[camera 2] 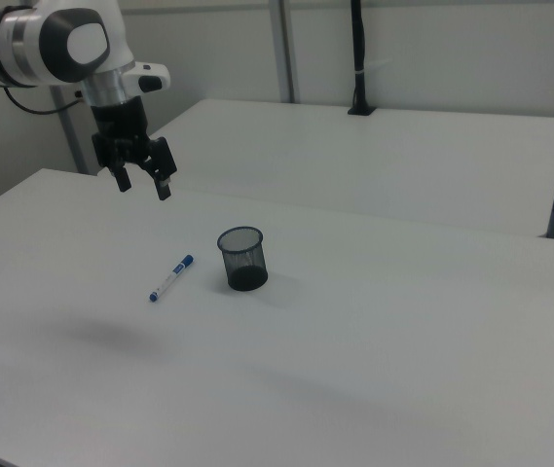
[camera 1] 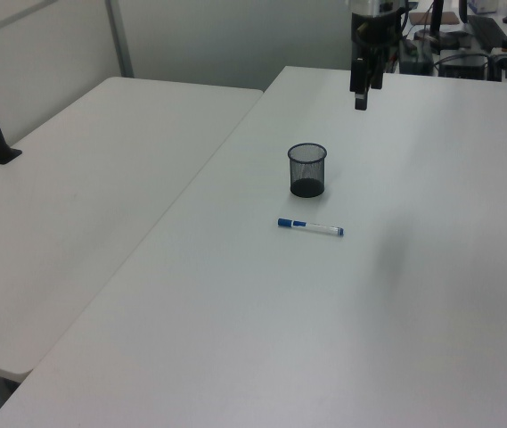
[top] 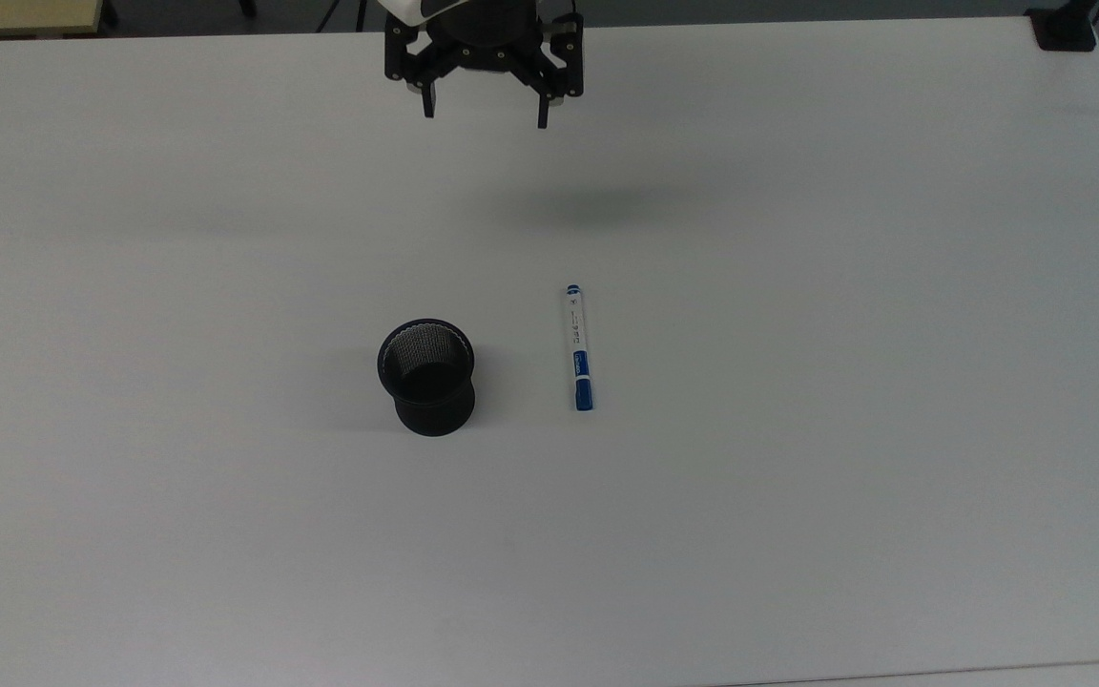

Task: Insert the marker
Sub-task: 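Move the open gripper down toward the white blue-capped marker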

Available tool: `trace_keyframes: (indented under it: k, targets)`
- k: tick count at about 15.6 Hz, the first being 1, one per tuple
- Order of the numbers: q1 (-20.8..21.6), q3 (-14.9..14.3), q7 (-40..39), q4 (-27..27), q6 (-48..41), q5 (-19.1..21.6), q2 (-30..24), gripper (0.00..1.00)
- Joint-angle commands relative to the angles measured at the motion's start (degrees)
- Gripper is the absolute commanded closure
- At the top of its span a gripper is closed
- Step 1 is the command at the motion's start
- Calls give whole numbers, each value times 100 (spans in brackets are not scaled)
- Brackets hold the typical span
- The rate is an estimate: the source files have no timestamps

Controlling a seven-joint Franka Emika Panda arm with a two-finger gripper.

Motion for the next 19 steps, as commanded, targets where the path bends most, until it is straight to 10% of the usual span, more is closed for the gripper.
trace_keyframes:
  k: [1, 19]
  targets:
    - [117, 0, -108, -18, 320, -74, 240, 0]
    - [715, 0, 243, 9, 2209, -347, 1892, 0]
